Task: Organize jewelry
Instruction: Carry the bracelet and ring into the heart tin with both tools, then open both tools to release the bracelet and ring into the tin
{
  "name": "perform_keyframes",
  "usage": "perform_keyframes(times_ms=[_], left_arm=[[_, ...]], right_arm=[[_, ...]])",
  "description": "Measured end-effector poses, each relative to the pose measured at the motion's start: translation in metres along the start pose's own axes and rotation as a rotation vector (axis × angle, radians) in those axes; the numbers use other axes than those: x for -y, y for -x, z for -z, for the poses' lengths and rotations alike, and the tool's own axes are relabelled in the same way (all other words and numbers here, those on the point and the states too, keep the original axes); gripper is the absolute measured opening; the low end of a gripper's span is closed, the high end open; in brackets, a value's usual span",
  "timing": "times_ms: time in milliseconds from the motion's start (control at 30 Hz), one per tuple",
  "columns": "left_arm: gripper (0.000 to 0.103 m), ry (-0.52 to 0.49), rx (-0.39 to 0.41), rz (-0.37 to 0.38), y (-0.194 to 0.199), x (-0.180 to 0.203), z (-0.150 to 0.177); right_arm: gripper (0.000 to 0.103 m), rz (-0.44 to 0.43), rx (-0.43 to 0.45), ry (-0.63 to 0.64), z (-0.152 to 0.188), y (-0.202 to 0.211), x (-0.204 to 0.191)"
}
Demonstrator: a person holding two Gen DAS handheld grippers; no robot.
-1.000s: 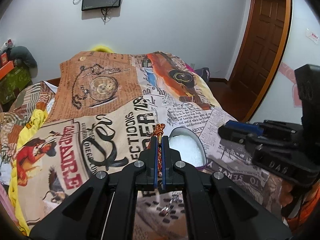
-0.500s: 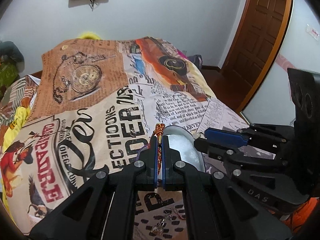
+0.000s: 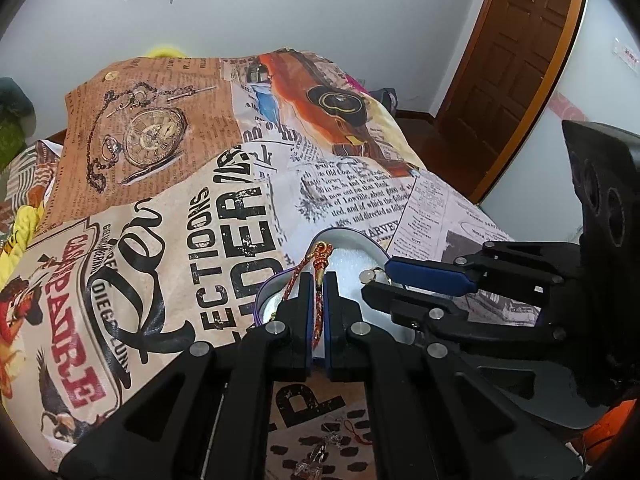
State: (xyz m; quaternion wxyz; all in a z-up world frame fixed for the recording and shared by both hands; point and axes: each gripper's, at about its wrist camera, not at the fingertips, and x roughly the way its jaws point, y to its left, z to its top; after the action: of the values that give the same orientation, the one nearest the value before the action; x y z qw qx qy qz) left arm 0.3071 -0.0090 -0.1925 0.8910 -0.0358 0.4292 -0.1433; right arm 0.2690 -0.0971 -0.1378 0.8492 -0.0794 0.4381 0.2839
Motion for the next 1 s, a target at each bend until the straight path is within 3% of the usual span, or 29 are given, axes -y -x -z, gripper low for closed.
perform_keyframes(times_ms=[500, 733, 867, 1000], left_arm=[[0.006, 0.000, -0.007, -0.001, 0.007, -0.001, 0.002], [0.009, -0.035, 0.028, -0.038, 0.026, 0.005, 0.001], [0.010, -0.054, 0.045, -0.059, 0.039, 0.010, 0.001], [0.027, -0.054, 0.076, -0.076, 0.058, 0.012, 0.003]], right_arm=[[0.018, -0.020, -0.028, 0.017, 0.001, -0.008, -0.003], [0.030, -0.011, -0.016, 0.015, 0.001, 0.001, -0.006], [0.031, -0.003, 0.008, 0.012, -0.001, 0.016, -0.008], [0.031, 0.010, 0.037, 0.008, -0.002, 0.032, -0.010]])
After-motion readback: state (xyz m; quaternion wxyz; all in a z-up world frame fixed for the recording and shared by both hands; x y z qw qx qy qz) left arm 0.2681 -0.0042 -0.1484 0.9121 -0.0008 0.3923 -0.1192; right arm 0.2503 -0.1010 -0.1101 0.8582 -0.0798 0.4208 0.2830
